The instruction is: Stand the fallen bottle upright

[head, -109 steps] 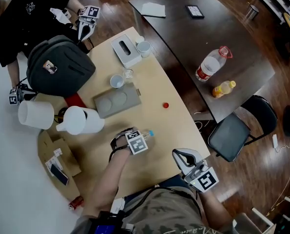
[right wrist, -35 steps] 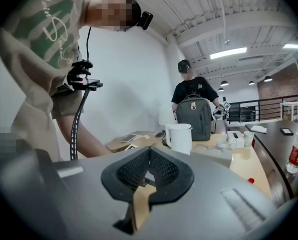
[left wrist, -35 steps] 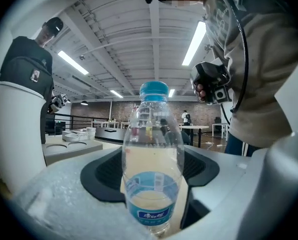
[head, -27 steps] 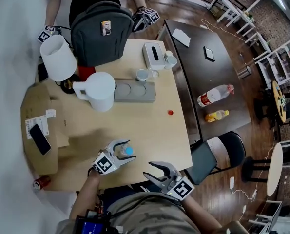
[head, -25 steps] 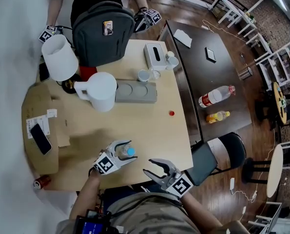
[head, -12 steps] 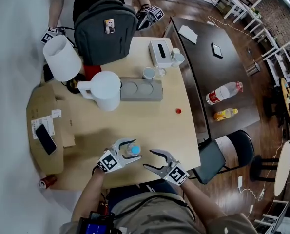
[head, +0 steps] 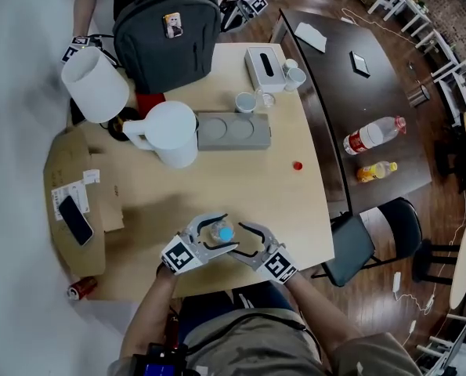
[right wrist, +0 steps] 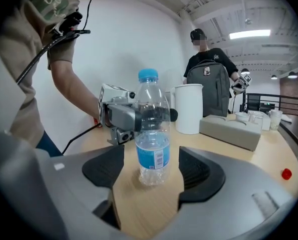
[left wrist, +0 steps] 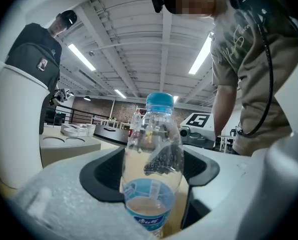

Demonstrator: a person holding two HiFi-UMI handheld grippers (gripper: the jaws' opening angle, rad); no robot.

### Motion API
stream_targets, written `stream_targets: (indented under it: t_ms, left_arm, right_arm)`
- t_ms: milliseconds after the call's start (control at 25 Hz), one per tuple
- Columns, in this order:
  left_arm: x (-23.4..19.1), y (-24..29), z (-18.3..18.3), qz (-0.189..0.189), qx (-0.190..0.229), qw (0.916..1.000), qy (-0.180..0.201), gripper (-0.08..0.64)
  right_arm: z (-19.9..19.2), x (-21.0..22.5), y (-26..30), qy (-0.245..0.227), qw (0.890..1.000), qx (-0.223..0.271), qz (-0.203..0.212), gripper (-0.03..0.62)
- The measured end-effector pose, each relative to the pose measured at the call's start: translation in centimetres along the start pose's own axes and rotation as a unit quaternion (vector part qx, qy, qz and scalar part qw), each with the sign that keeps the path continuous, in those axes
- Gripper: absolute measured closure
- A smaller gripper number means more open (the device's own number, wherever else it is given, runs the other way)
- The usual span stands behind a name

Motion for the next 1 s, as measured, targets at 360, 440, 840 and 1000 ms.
stream_targets:
  t_ms: [360, 440, 840, 1000]
  left_arm:
    - [0.3, -0.4, 0.1, 0.004, 0.015, 0.9999, 0.005, 0.215]
    - [0.4, -0.5, 0.1, 0.006, 0.026, 0.9996, 0.005, 0.215]
    - [0.4, -3.6, 0.5, 0.046, 0.022, 0.9987, 0.000, 0.215]
    - [1.2, -7.0, 1.8, 0.091, 0.025, 0.9955, -0.006, 0.216]
  right_arm:
    - [0.0, 0.1, 3.9, -0.026, 0.999, 0.007, 0.025, 0.238]
    - [0.5, 0.0, 4.5, -0.032, 0.999, 0.008, 0.025, 0.273]
    - [0.3, 0.3, 4.4, -0.032, 0.999, 0.023, -0.005, 0.284]
    - [0.7, 0.9, 4.4, -0.027, 0.999, 0.035, -0.021, 0.284]
Point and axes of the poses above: the fingertips, and each gripper's own axes: y forward along the fingers, x to its right, z out of its top, the point moved 10 cm from there along -y, backward along the fingers, and after that the axes turned 14 degrees about y, right-handed, at the moved point
